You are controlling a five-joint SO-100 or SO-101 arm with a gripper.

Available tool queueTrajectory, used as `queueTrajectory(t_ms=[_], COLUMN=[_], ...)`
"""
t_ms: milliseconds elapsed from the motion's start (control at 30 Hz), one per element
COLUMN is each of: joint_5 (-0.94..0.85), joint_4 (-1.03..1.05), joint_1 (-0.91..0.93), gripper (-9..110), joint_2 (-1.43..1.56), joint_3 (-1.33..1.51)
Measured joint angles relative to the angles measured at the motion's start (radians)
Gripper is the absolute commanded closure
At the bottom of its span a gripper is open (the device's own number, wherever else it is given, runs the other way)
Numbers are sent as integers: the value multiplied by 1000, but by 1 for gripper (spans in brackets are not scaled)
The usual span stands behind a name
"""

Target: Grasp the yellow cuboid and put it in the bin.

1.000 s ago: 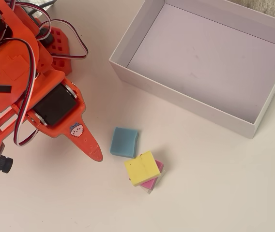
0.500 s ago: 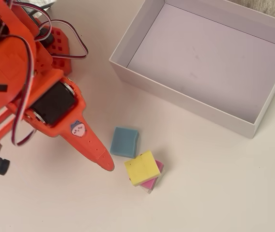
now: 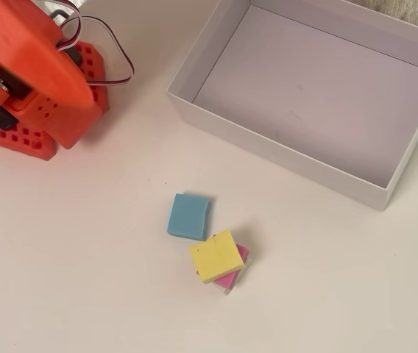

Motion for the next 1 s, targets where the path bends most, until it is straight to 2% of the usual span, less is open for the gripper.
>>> queueTrajectory(t_ms=[167, 333, 700, 1000], joint_5=[175, 255, 195, 97], joint_4=[117, 129, -8, -80], joint_1=[-20, 0, 60, 84], gripper=[86, 81, 81, 80], joint_2=[-186, -288, -465, -545], joint_3=[-81, 23, 354, 457])
